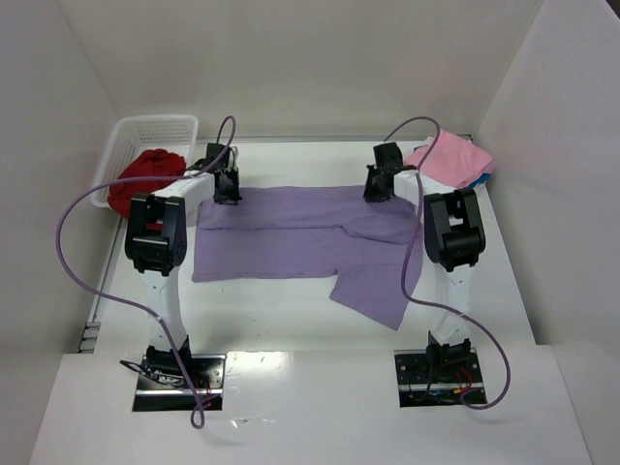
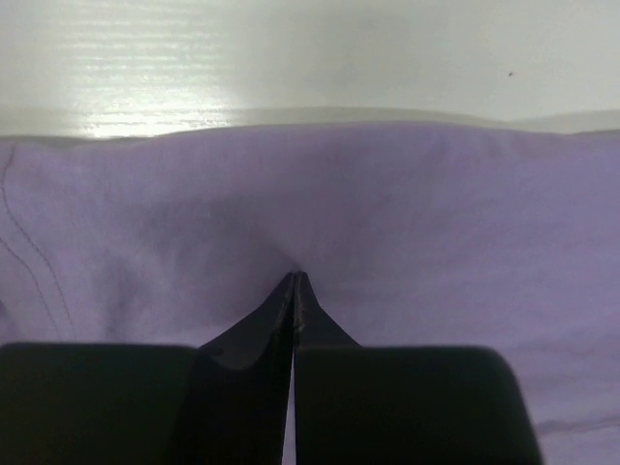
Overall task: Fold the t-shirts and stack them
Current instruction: Fold the flattened tshirt in 1/3 of the way
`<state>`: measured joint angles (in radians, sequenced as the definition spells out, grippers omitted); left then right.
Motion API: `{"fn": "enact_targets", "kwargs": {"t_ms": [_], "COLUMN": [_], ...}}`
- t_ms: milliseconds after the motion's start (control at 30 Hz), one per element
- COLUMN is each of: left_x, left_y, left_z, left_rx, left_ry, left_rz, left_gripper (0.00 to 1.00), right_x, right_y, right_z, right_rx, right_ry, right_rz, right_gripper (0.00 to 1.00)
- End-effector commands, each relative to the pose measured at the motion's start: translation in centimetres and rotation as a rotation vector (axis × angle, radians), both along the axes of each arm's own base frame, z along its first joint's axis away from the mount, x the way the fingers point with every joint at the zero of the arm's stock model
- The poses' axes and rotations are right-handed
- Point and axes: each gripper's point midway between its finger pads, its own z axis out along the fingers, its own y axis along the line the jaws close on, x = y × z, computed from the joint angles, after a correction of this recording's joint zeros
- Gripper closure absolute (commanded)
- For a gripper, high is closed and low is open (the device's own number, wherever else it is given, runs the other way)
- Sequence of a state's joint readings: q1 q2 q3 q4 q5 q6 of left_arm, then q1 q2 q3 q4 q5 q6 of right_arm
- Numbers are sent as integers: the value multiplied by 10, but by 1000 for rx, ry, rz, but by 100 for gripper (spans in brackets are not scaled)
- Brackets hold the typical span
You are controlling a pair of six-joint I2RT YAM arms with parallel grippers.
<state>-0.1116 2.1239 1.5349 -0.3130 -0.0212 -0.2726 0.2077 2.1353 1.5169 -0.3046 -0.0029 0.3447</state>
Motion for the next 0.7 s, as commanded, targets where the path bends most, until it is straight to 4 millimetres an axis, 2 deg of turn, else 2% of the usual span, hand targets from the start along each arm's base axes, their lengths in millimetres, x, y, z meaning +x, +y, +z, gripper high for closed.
{"fn": "enact_targets", "kwargs": {"t_ms": [0, 67, 100, 133, 200, 233, 267, 300, 367, 433, 500, 567, 633, 667], "left_x": [7, 6, 9, 11, 13, 13, 18, 18, 27, 30, 37, 47, 50, 60], "left_y": [1, 3, 5, 5, 7, 9, 8, 13, 18, 23, 23, 27, 34, 34], "left_z": [2, -8, -5, -10, -10, -14, -7, -10, -5, -11, -10, -8, -14, -5], "left_rx": [-6, 7, 22, 23, 36, 48, 46, 47, 50, 51, 56, 59, 74, 71], "left_ry": [18, 52, 52, 58, 61, 69, 54, 64, 49, 62, 58, 44, 59, 30], "left_rz": [16, 22, 21, 21, 18, 25, 25, 34, 37, 46, 39, 40, 45, 46], "left_gripper": [96, 96, 96, 96, 96, 96, 96, 96, 96, 96, 96, 96, 96, 96], "right_x": [14, 17, 17, 18, 23, 22, 25, 27, 35, 41, 49, 58, 57, 67], "right_y": [9, 15, 15, 15, 21, 21, 22, 24, 26, 28, 29, 37, 37, 39], "right_z": [1, -4, -6, -11, -7, -13, -15, -15, -15, -16, -18, -12, -23, -15], "right_rx": [-19, -27, -29, -31, -29, -32, -34, -27, -26, -28, -32, -28, -36, -34], "right_ry": [-15, -9, -1, 6, -3, 12, 18, 23, 20, 26, 21, 2, 36, 5], "right_rz": [7, 25, 25, 25, 34, 35, 35, 40, 40, 40, 47, 56, 57, 64], "right_gripper": [96, 96, 96, 96, 96, 96, 96, 96, 96, 96, 96, 96, 96, 96]}}
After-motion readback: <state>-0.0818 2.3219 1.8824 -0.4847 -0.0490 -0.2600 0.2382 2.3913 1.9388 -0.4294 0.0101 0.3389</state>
